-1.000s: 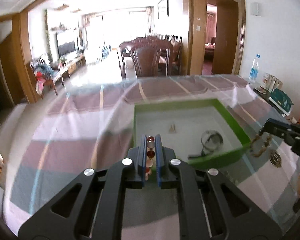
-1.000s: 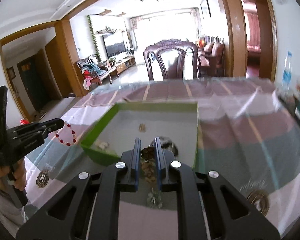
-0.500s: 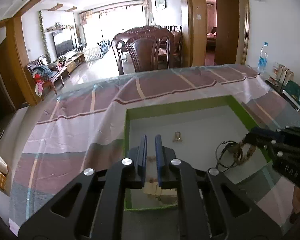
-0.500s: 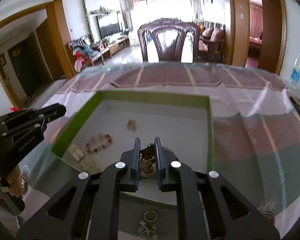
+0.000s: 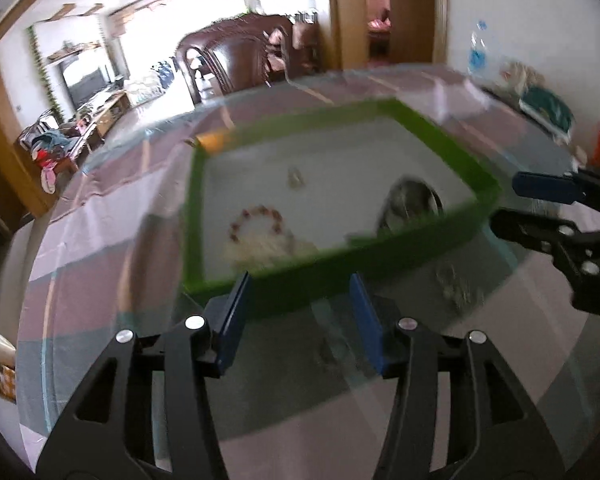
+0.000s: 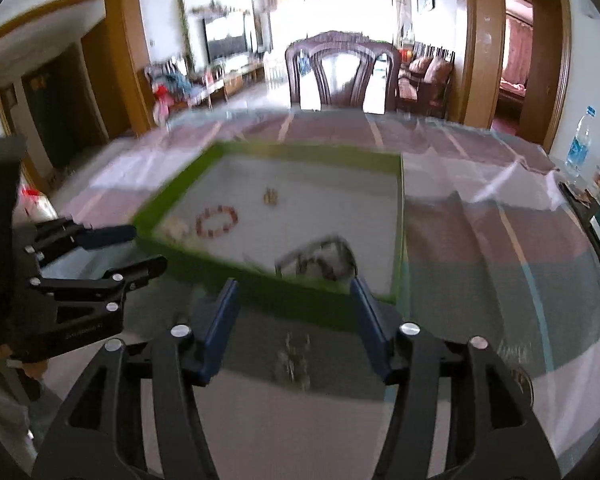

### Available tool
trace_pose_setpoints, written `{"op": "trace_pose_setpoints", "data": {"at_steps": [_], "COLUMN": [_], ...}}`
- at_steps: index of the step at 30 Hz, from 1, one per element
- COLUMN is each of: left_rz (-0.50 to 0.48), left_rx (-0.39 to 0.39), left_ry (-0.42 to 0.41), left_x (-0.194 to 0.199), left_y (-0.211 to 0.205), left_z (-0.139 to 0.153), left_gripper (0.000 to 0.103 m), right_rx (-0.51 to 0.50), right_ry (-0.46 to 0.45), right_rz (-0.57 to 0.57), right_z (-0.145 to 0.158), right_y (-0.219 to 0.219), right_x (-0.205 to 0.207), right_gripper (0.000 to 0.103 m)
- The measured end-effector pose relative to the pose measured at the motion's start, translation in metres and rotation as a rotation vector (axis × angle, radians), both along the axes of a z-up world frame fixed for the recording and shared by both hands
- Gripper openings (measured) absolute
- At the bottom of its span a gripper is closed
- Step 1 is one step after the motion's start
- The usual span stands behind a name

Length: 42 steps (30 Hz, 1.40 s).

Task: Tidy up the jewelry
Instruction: 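Open both tools to drop the two bracelets into the green box, then grasp the pale pink bead bracelet with the left tool while the right tool grasps the green jade charms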

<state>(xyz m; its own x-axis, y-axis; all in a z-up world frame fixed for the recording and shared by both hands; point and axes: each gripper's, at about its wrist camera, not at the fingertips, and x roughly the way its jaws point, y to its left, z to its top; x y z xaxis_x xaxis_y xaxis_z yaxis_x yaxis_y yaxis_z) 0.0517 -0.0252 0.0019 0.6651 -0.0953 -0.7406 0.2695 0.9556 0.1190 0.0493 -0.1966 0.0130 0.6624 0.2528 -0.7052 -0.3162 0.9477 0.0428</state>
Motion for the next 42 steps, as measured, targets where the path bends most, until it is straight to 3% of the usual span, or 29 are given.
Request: {"op": "trace_pose_setpoints", "data": {"at_steps": [1,3,8,11,16,19,24,25,31,35,38,42], "left_rz": [0.002,0.009,0.058,0.059,0.047,0.032,-0.002,-0.006,-0.139,-0.224,-0.199,-0.111], "left_rx": [-0.001,-0.013,-0.045,-0.054,-0.050,-0.058,-0.066,-0.066,-0.106,-0.139,-0.155,-0.145], "left_ry": [0.024,0.052,0.119,0.137,0.151,0.158,0.153,0.154,0.184,0.185,0.145,0.103], "left_x": [0.000,0.001,0.009,0.012,0.012,0.012,0.006,0.005,-0.006,-0.015,-0.014,-0.001], "left_y": [-0.001,0.000,0.014,0.017,0.017,0.014,0.009,0.007,-0.008,-0.017,-0.014,-0.010], "left_z": [-0.008,-0.018,-0.046,-0.055,-0.065,-0.067,-0.067,-0.068,-0.066,-0.063,-0.057,-0.053], "left_gripper": [0.051,0.051,0.051,0.051,0.051,0.043,0.019,0.018,0.018,0.027,0.037,0.037], "right_rx": [-0.031,-0.062,-0.024,-0.017,-0.044,-0.040,-0.030,-0.026,-0.025,-0.020,-0.021,-0.025], "right_ry": [0.021,0.068,0.195,0.238,0.232,0.229,0.220,0.217,0.224,0.226,0.226,0.219], "right_rz": [0.006,0.004,0.036,0.050,0.059,0.083,0.116,0.127,0.138,0.136,0.134,0.127], "right_z": [-0.007,-0.024,-0.061,-0.071,-0.071,-0.069,-0.068,-0.067,-0.071,-0.071,-0.073,-0.074], "right_y": [0.003,0.005,0.000,0.001,0.005,0.010,0.018,0.019,0.020,0.020,0.019,0.019], "right_x": [0.001,0.004,0.013,0.015,0.010,0.004,-0.003,-0.005,-0.006,-0.005,0.000,0.001], "right_gripper": [0.030,0.027,0.028,0.034,0.033,0.022,0.022,0.022,0.022,0.022,0.022,0.022]}}
